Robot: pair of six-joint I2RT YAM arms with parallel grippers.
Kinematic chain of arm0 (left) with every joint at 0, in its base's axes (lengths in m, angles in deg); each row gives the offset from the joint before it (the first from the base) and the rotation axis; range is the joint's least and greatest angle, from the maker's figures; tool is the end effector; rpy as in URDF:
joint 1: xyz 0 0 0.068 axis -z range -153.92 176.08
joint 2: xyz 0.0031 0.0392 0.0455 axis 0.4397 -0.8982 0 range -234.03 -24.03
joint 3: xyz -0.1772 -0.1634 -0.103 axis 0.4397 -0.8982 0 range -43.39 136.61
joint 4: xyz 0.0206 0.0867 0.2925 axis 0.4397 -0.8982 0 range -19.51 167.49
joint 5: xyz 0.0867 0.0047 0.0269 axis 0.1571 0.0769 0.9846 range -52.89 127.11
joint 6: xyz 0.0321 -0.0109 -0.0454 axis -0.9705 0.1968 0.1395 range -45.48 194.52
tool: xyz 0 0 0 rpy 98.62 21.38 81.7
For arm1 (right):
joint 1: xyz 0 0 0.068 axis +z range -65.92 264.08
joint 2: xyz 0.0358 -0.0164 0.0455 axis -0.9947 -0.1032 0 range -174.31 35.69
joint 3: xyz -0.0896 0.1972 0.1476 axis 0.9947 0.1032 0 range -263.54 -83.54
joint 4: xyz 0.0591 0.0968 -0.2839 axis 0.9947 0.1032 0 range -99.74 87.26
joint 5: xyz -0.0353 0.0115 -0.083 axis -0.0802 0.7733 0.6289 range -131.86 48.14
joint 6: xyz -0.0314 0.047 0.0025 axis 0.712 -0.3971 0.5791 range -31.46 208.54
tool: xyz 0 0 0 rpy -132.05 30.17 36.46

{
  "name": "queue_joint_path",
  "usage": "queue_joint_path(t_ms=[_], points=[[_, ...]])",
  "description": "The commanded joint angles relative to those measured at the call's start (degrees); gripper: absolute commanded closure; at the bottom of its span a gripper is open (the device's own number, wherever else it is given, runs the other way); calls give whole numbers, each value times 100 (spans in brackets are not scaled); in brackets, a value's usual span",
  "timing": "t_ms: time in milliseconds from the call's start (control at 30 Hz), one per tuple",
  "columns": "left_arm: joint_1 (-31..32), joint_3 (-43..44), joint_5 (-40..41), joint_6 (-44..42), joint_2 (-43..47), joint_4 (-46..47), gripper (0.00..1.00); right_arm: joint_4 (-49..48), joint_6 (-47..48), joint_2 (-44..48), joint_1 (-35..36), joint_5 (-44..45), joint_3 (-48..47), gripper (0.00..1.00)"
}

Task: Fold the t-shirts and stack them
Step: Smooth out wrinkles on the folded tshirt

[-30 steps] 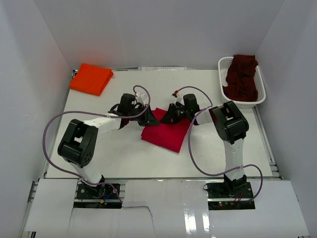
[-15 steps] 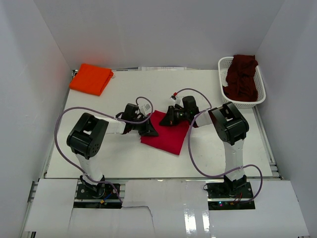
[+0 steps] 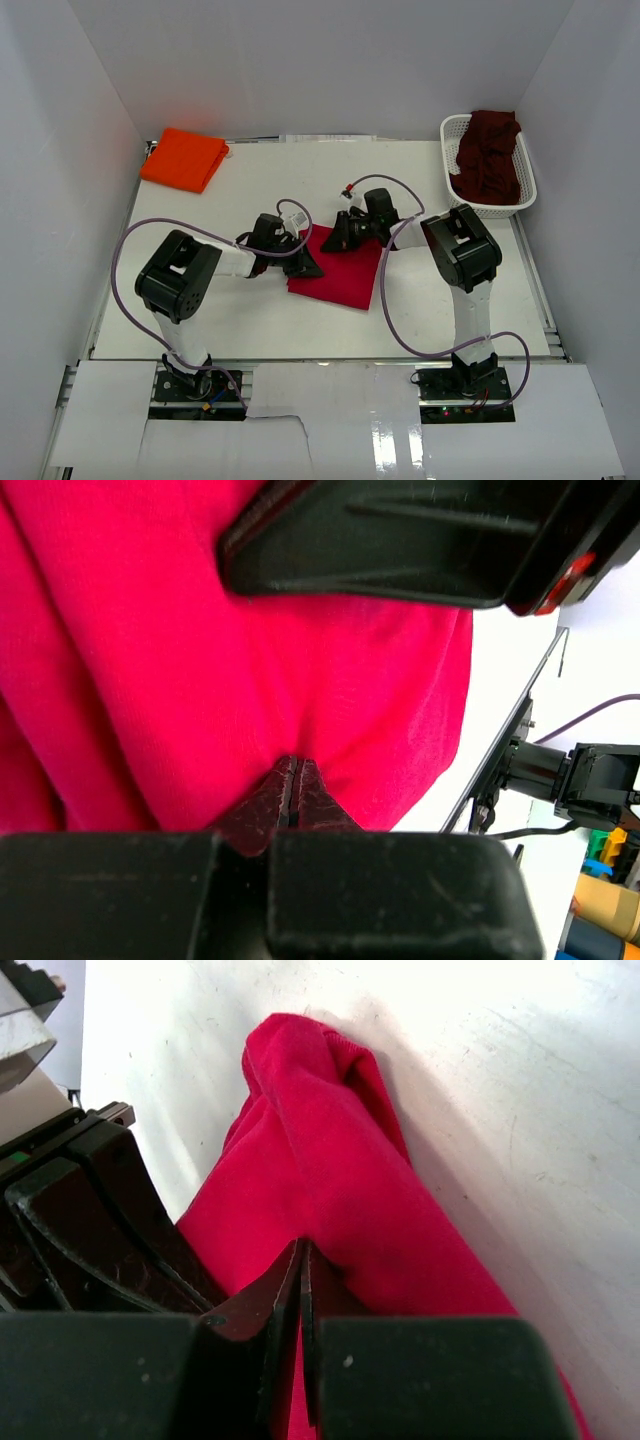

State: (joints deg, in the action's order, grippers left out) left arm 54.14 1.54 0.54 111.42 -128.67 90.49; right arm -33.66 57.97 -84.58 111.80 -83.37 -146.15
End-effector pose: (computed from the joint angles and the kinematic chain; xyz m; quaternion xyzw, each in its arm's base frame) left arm 0.3026 -0.1881 0.0594 0.0473 0.8888 -0.4341 0.1388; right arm 0.3777 0.2281 0.0599 -0.1465 0.8286 0.4877 0.2328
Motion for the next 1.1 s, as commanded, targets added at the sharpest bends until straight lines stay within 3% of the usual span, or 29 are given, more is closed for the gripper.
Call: queue_joint_path(t_ms=[0,500,667,833,933,967,1000,1067], points=[[165,-326,283,-149,-74,-544,100,572,402,-120,-127,355,-365,92],[174,-397,212,-149,-56,-544,100,1469,771,-787,-549,451,-1956,92],[183,-388,195,-140,-39,-544,100,2224,1008,-832,-689,522,-2991,92],[183,-397,186,-96,5,-561,100,3059,1237,-428,-804,653,-3389,91],[183,-380,195,-17,119,-570,100,3419,1413,46,-821,654,-3101,83],[183,-362,204,18,163,-587,100,3455,1439,213,-830,662,-2934,76],[183,-344,230,62,329,-648,100,3491,1483,554,-830,706,-2567,62],[174,-222,544,80,601,-928,82,3509,1501,942,-848,741,-2152,54]])
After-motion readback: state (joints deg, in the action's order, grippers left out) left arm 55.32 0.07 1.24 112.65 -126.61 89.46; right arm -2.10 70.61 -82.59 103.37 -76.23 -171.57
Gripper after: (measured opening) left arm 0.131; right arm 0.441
